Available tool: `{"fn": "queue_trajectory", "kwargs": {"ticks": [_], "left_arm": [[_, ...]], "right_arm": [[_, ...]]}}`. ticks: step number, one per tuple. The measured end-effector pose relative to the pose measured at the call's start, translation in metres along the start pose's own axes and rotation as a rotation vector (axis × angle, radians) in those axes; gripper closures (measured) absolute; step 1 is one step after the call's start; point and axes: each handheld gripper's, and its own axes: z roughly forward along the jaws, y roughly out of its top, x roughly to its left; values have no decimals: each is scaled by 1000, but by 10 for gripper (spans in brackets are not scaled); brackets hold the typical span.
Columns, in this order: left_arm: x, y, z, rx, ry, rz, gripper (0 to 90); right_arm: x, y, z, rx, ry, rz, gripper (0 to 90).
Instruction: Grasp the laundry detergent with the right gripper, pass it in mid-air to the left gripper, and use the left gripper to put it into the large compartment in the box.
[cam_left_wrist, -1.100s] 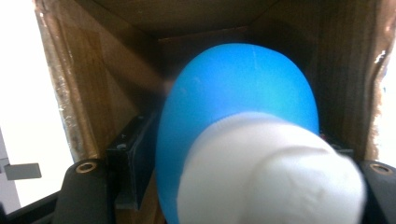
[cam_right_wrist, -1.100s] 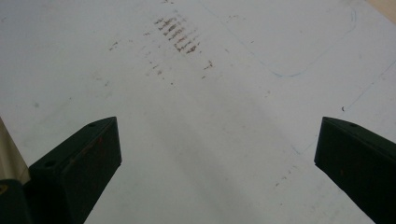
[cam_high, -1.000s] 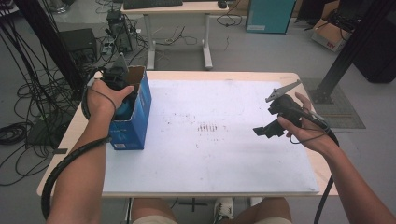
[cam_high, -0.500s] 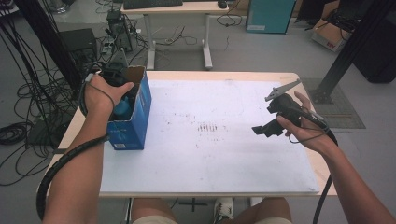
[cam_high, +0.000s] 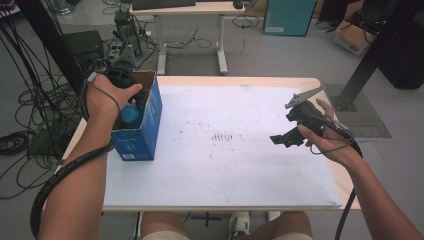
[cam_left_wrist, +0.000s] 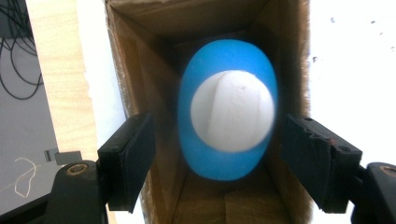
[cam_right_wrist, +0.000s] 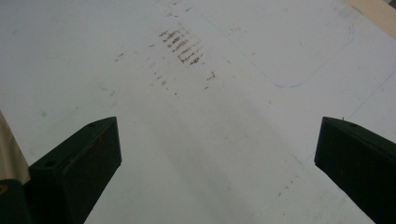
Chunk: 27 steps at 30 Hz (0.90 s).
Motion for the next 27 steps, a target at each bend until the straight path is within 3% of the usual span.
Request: {"fn": "queue_trajectory", "kwargs": {"ticks": [6, 12, 22, 27], "left_arm": [[-5, 0, -19, -44, -12, 28, 247], [-20, 3, -30, -80, -30, 71, 199], [-62, 7, -36, -133, -88, 191, 140], [-81, 10, -39, -158, -130, 230, 111]], "right_arm": [[-1, -1, -4, 2, -5, -8, 4], [2, -1, -6, 8, -12, -7, 4], [8, 2, -7, 25, -19, -2, 4], [9, 6, -9, 29, -23, -3, 4]]}}
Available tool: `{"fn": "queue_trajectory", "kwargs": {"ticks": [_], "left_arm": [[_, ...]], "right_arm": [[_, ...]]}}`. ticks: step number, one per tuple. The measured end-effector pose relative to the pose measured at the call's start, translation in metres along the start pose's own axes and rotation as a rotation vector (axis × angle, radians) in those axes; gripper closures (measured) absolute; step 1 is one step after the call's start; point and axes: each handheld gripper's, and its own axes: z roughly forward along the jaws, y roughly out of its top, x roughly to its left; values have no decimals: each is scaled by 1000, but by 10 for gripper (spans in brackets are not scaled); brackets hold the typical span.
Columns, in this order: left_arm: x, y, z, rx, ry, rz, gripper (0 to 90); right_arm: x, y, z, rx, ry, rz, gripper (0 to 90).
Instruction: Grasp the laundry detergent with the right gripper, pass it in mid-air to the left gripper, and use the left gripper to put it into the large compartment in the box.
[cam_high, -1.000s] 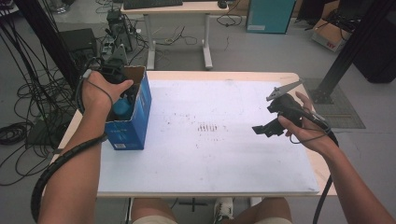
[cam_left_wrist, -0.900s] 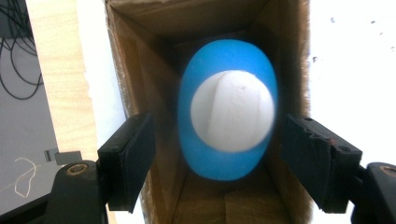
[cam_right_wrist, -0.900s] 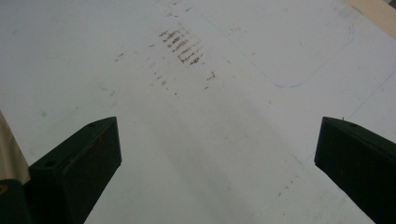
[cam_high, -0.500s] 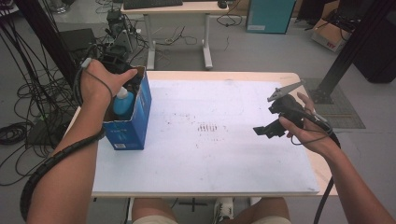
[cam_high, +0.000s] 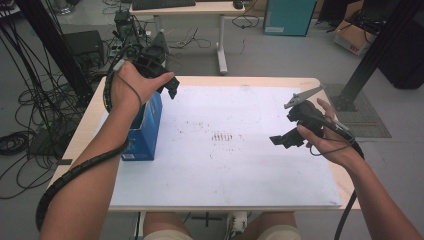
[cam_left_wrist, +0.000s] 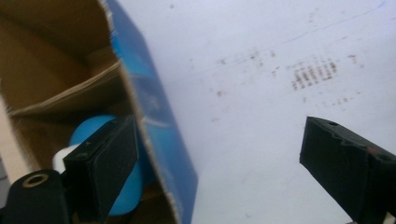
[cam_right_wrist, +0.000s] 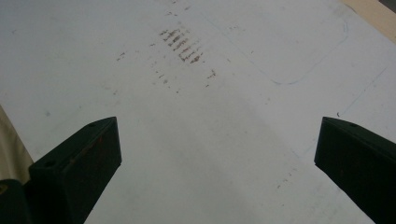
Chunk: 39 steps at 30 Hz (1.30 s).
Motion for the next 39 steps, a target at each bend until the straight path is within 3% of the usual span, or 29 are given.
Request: {"fn": "queue_trajectory", "kwargs": {"ticks": [9, 12, 31, 39], "left_arm": [[-22, 8, 10, -27, -64, 60, 78], [-27, 10, 15, -33, -68, 76, 77], [-47, 30, 43, -36, -83, 98, 74], [-47, 33, 53, -31, -92, 100, 74]], "right_arm": [[1, 5, 3, 13, -6, 0, 4], [-1, 6, 2, 21, -6, -8, 4], [-17, 5, 3, 29, -5, -8, 4], [-20, 4, 6, 37, -2, -4, 4]]}}
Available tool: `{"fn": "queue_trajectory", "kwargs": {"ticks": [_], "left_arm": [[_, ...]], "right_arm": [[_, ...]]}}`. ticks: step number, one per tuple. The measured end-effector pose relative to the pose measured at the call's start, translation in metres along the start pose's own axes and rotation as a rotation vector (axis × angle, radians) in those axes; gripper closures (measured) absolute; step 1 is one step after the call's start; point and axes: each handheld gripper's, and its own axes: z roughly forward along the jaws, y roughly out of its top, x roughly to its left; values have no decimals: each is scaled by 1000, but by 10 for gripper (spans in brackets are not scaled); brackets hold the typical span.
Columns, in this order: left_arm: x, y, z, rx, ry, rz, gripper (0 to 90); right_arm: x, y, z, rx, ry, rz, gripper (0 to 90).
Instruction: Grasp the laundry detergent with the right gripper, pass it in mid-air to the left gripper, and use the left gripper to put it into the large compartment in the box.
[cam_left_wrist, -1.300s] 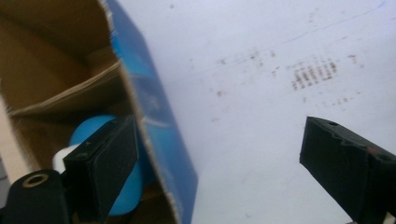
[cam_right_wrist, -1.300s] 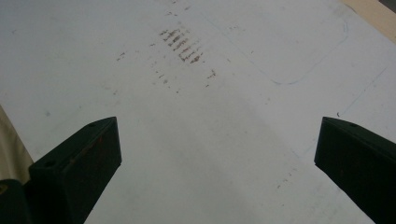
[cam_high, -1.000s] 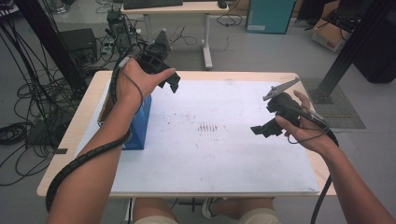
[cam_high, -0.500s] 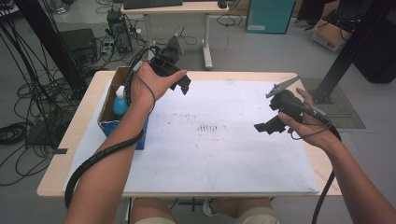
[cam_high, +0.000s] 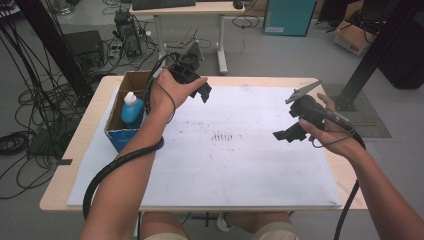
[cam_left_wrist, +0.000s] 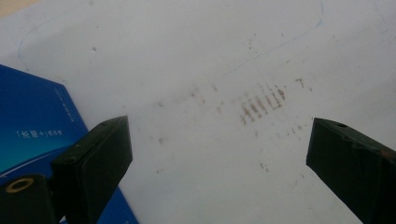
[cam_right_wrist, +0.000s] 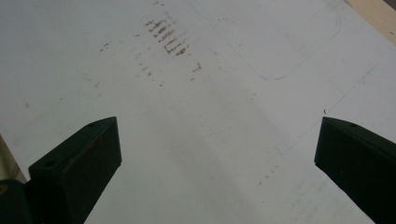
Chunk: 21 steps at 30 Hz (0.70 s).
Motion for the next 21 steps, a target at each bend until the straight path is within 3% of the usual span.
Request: {"fn": "queue_trajectory", "kwargs": {"ticks": [21], "left_arm": [[3, -2, -1, -30, 10, 1, 64]], "right_arm": [[2, 2, 8, 3, 16, -7, 4]]}}
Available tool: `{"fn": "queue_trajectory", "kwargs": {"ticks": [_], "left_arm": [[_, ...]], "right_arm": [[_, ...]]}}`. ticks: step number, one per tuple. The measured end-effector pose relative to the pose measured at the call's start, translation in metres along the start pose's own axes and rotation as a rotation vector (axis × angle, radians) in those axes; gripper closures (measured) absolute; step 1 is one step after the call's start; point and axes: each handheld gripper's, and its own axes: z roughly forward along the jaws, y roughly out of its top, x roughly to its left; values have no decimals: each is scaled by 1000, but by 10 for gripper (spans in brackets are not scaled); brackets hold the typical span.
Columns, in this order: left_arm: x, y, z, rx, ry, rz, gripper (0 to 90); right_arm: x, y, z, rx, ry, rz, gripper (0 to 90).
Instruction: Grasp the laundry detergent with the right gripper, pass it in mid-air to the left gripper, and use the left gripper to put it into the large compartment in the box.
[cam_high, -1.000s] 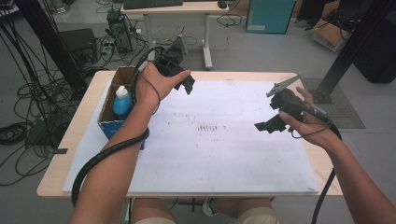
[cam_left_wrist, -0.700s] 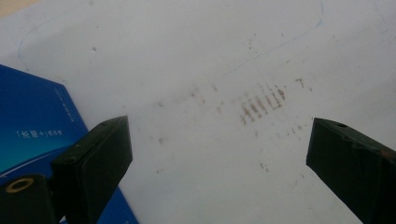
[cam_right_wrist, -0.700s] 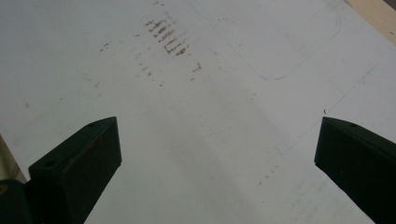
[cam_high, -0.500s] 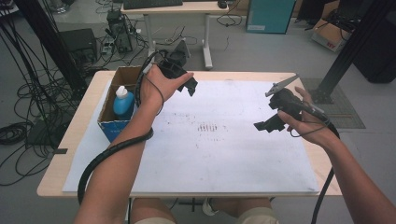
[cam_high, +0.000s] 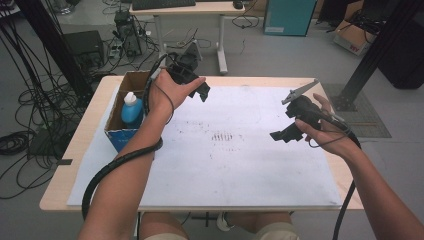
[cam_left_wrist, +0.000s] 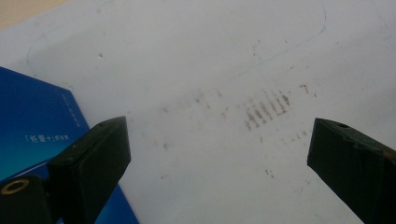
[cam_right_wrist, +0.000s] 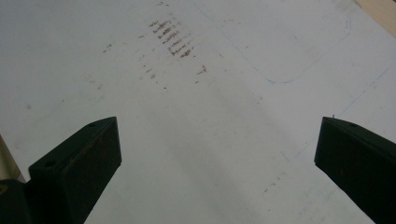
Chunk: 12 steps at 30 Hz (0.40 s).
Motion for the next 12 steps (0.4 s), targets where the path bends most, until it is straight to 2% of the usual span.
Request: {"fn": "queue_trajectory", "kwargs": {"ticks": [6, 12], "left_arm": [[0, -1, 2, -4, 2, 2, 64], [1, -2, 0, -29, 11, 2, 63]], "right_arm": [[1, -1, 2, 5, 1, 0, 4], [0, -2, 2, 3, 0, 2, 4]]}}
